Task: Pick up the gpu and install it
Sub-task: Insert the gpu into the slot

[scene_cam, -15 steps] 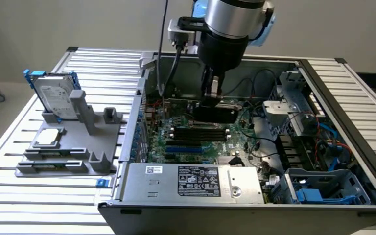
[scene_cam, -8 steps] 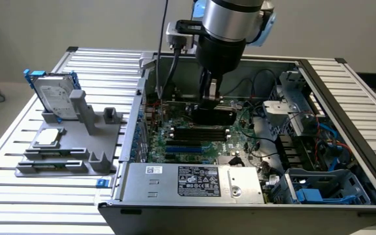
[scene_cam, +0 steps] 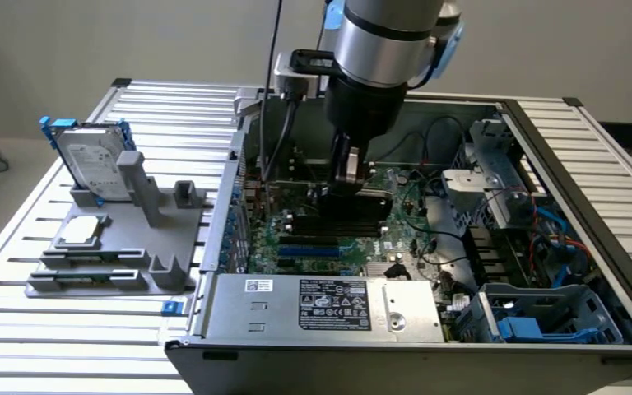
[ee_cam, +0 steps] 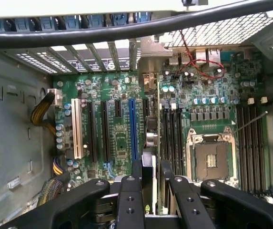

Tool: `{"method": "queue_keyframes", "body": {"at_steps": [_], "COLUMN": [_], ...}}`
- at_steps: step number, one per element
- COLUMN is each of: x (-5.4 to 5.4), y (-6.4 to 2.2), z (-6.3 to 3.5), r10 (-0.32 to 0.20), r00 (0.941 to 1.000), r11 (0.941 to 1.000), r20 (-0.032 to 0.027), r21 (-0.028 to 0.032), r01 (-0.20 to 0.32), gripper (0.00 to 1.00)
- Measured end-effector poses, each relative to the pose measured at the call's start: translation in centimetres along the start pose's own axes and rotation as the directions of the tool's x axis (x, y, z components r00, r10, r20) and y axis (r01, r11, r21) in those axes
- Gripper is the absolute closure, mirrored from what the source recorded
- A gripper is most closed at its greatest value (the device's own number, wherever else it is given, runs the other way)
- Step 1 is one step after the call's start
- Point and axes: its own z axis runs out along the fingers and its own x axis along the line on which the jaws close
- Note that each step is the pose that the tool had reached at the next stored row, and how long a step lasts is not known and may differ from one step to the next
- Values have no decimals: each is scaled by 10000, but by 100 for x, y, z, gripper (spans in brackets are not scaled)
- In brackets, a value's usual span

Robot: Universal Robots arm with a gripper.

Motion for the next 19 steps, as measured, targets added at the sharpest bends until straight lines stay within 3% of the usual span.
{"method": "queue_keyframes", "body": {"at_steps": [8, 14, 19], "x": [69, 76, 108], "y": [0, 10, 14], "z": [95, 107, 179], "r10": [-201, -254, -256], "r00": [9998, 9997, 9997], "r11": [9994, 9993, 9993], "r20": [-37, -48, -49], "r21": [-276, -292, -291], "r01": [200, 252, 255], "gripper": [73, 73, 73]}}
